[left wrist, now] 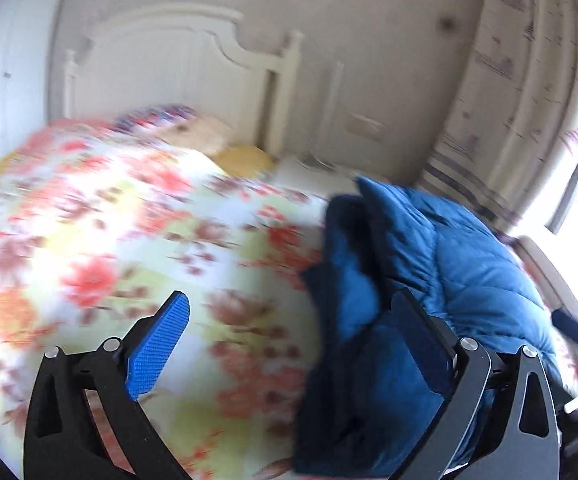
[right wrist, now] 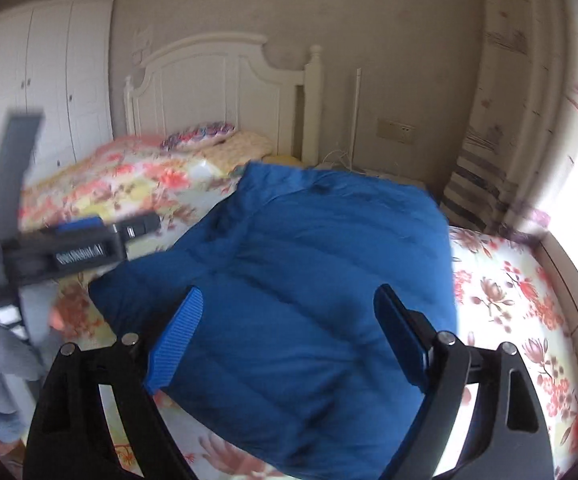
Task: Fold large clothes
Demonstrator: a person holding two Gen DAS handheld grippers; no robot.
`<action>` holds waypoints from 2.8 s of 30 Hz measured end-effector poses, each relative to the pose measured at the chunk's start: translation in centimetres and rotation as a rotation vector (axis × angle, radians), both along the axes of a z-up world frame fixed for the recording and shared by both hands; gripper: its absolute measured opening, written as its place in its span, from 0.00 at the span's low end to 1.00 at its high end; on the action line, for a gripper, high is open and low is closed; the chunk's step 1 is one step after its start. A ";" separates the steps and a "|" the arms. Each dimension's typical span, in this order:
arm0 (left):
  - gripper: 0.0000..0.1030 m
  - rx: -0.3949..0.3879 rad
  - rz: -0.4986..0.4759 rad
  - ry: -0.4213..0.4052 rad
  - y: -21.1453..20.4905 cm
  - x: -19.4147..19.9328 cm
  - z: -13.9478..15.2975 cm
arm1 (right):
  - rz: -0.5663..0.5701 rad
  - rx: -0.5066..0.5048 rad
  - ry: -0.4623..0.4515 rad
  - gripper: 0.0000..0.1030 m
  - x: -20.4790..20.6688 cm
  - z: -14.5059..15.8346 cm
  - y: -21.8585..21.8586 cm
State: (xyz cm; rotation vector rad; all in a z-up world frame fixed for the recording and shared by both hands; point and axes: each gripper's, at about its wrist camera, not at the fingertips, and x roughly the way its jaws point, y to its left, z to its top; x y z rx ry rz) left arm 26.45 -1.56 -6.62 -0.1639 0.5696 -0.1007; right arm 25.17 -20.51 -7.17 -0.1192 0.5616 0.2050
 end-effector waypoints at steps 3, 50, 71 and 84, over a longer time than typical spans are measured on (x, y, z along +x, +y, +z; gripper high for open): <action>0.95 0.028 0.020 -0.026 1.7 -2.1 0.9 | 0.020 -0.264 0.002 0.84 -0.2 -3.1 4.6; 0.95 0.259 -0.070 -0.047 -5.3 -15.6 1.9 | -0.262 0.056 -0.127 0.98 -18.7 1.2 -5.7; 0.95 0.262 -0.078 -0.055 -5.2 -15.8 1.8 | -0.254 0.057 -0.144 0.98 -19.3 1.9 -5.3; 0.95 0.262 -0.079 -0.053 -5.2 -15.8 1.9 | -0.254 0.058 -0.140 0.98 -19.2 1.9 -5.3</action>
